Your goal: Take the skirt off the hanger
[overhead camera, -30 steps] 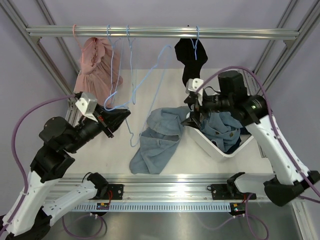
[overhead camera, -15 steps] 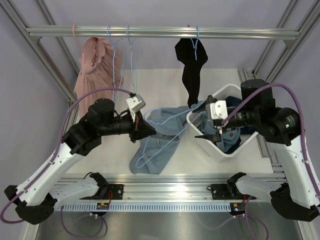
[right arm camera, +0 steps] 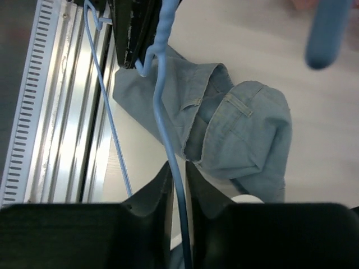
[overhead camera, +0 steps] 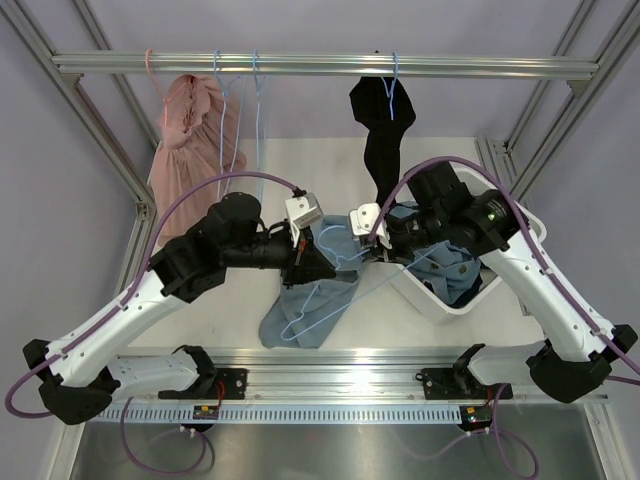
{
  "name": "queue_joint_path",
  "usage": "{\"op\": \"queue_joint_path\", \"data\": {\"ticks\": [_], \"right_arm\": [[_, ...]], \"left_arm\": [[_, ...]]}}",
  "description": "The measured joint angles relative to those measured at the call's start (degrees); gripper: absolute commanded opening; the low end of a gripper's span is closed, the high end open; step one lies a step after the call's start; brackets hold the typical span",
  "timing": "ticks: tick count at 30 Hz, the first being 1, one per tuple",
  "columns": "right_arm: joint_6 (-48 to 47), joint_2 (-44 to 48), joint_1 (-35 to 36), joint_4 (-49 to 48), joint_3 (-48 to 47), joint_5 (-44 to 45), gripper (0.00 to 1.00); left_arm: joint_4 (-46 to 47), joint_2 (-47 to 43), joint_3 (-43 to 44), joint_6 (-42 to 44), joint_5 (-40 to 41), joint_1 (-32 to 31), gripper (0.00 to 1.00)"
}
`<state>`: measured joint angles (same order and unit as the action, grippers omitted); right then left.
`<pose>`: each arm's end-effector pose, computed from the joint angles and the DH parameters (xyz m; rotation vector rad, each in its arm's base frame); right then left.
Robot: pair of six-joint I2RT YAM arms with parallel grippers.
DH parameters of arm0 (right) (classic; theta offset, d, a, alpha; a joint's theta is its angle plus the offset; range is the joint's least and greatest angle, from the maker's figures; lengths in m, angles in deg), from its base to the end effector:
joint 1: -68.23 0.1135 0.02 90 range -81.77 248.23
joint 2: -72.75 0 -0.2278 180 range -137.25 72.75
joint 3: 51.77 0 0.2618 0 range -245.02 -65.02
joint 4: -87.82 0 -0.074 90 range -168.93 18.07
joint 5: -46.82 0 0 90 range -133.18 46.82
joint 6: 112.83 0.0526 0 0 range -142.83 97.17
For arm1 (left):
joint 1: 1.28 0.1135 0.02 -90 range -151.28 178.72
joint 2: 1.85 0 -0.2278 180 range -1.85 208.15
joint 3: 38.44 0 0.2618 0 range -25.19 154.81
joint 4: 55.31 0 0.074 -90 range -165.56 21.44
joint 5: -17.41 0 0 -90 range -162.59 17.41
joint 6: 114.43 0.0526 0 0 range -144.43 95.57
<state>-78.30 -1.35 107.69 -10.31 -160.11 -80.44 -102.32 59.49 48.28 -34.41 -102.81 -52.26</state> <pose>0.1744 0.1848 0.3943 -1.8613 1.3077 0.6313 0.1421 -0.2174 0.3816 1.0756 1.7978 -1.1894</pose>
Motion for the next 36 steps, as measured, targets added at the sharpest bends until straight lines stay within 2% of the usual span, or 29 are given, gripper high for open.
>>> {"op": "queue_joint_path", "data": {"ticks": [2, 4, 5, 6, 8, 9, 12, 15, 18, 22, 28, 31, 32, 34, 35, 36], "right_arm": [[0.72, 0.07, 0.28, -0.28, 1.42, 0.42, 0.0], [1.62, 0.33, 0.31, -0.42, 2.4, 0.74, 0.0], [1.92, 0.66, 0.31, -0.68, 2.75, 0.76, 0.0], [2.14, 1.07, 0.31, -1.09, 2.97, 0.76, 0.0], [2.84, 2.1, 0.28, -1.55, 3.34, 0.57, 0.0], [3.08, 2.6, 0.24, -1.81, 3.43, 0.52, 0.0], [4.46, 4.33, -0.96, -2.8, 3.78, -1.27, 0.0], [5.88, 5.55, -3.23, -3.48, 4.74, -3.82, 0.0], [7.76, 5.97, -5.49, -4.46, 6.29, -7.08, 0.0], [10.19, 5.92, -7.28, -5.88, 8.5, -10.67, 0.0], [13.16, 5.35, -9.97, -7.15, 9.29, -16.55, 0.0], [14.12, 5.25, -10.73, -7.61, 9.31, -18.56, 0.0], [14.36, 5.22, -10.84, -7.65, 9.31, -19.06, 0.01], [14.78, 5.18, -11.04, -7.85, 9.33, -19.5, 0.09], [15.08, 5.18, -11.06, -8.0, 9.49, -19.54, 0.25], [15.63, 5.18, -11.15, -8.22, 9.7, -19.54, 0.36]], "left_arm": [[0.26, -0.11, 0.07, -0.13, 0.02, -0.04, 0.0], [0.33, -0.17, -0.02, -0.55, 0.39, -0.02, 0.02], [0.74, -0.33, -0.33, -0.79, 0.46, -0.02, 0.08], [1.81, -0.94, -1.31, -1.05, 0.66, -0.04, 0.26], [4.0, -2.34, -3.19, -1.88, 0.81, -0.04, 0.39], [5.68, -3.61, -4.85, -2.29, 0.94, -0.07, 0.54], [7.91, -7.58, -9.18, -3.58, 1.11, -0.09, 0.68], [10.82, -11.08, -12.61, -4.02, 1.2, -0.09, 0.7], [12.74, -13.05, -14.43, -4.07, 1.79, -0.09, 0.67], [14.75, -13.16, -14.88, -4.13, 2.56, -0.09, 0.55], [15.91, -11.69, -14.88, -3.56, 3.63, -0.44, 0.45], [15.78, -10.12, -14.88, -3.02, 3.91, -0.83, 0.32], [15.67, -9.68, -14.88, -2.69, 3.98, -0.87, 0.21], [15.3, -9.07, -14.88, -2.23, 4.26, -0.92, 0.01], [15.17, -8.98, -14.88, -2.29, 4.61, -0.94, 0.0], [15.08, -8.98, -14.86, -1.95, 4.98, -0.94, 0.0]]}}
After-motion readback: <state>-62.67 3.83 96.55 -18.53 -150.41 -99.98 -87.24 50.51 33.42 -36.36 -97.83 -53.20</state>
